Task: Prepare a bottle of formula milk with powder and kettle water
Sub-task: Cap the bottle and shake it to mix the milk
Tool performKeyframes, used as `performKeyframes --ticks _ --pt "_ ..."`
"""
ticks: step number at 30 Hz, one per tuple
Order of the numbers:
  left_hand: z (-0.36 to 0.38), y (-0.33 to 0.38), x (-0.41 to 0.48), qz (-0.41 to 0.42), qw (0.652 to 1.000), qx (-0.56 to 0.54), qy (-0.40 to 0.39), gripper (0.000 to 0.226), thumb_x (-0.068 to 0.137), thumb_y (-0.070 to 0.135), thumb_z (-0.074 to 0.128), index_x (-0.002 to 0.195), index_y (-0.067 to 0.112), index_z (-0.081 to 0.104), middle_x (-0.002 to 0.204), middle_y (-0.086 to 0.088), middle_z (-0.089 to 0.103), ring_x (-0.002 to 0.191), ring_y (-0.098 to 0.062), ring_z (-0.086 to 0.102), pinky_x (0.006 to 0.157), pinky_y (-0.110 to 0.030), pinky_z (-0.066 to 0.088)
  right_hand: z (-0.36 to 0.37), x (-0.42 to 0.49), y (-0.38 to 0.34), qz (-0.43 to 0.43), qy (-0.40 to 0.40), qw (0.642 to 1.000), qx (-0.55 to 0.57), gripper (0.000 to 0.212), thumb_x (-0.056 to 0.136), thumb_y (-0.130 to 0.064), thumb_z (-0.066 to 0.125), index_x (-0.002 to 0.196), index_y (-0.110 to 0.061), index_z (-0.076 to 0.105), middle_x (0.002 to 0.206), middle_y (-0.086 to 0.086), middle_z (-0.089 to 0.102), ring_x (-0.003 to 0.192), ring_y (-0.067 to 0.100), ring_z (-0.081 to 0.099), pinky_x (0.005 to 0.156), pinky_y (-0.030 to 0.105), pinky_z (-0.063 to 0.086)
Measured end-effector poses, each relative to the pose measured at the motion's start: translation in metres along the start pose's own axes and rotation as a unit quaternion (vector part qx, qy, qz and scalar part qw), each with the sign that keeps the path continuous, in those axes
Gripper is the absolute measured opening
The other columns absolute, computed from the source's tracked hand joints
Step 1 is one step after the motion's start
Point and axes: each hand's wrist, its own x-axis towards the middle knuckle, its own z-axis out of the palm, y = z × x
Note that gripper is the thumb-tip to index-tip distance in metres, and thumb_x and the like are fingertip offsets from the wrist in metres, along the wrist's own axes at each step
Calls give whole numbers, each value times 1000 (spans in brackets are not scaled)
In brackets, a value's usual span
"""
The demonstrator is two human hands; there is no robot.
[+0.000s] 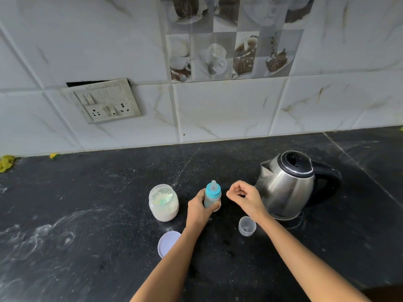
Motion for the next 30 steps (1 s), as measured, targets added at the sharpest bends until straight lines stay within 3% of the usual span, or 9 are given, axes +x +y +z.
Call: performKeyframes --ticks 4,6,9,11,14,18,21,25,30 --pt "2 -2 0 0 1000 -2 7 66 77 22 79 134 22 48 130 5 58 113 -7 54 62 2 39 2 14 -15 20 -137 990 -16 61 87 -7 65 140 -31 45 142 -12 49 132 3 42 114 34 34" --pt "2 -2 1 4 1000 -2 1 65 77 23 79 134 22 49 128 6 59 110 -5 55 64 4 38 13 20 -18 35 -193 980 -28 70 89 -5 60 147 -35 36 151 -14 40 140 5 34 117 36 28" --pt "2 -3 1 9 1000 -4 -10 63 77 25 79 133 22 50 125 8 61 107 -4 57 76 -2 42 19 17 -12 43 -158 986 -24 56 92 -7 60 140 -33 47 143 -15 50 133 1 43 113 36 37" --pt "2 -5 3 10 1000 -6 -11 64 76 25 79 133 22 50 126 7 61 111 -6 57 93 -16 44 14 13 -8 15 -110 994 -23 43 89 -14 67 129 -28 58 129 -15 61 121 -2 54 107 33 45" --pt "3 -6 3 8 1000 -5 -12 66 76 23 80 134 22 49 127 10 58 114 -7 55 95 -21 43 4 15 -9 -9 -71 997 -19 40 83 -16 76 120 -21 61 113 -7 68 106 3 64 99 31 51" --pt "2 -6 4 18 1000 -1 -13 64 76 24 79 133 22 51 125 9 61 112 -7 57 98 -25 45 6 31 -23 -45 -189 974 -119 62 84 -19 75 139 -32 48 124 -8 54 104 6 57 86 22 52" --pt "1 -4 4 14 1000 7 -13 65 78 25 78 135 23 49 126 9 60 112 -7 56 99 -27 46 9 45 -30 -66 -240 945 -210 57 83 -22 75 135 -27 55 114 -11 50 87 6 53 72 16 45" --pt "3 -3 1 12 1000 4 -7 58 79 24 76 131 26 51 121 14 61 105 -3 57 94 -21 45 18 46 -35 -52 -183 953 -238 47 73 -26 82 116 -20 65 103 -8 53 89 9 55 71 15 44" --pt "5 0 -6 14 1000 -20 10 49 80 26 75 122 36 54 101 21 63 92 10 58 74 -7 44 44 24 -36 12 -34 958 -285 49 75 -37 79 115 -16 60 109 0 55 100 13 57 83 27 53"
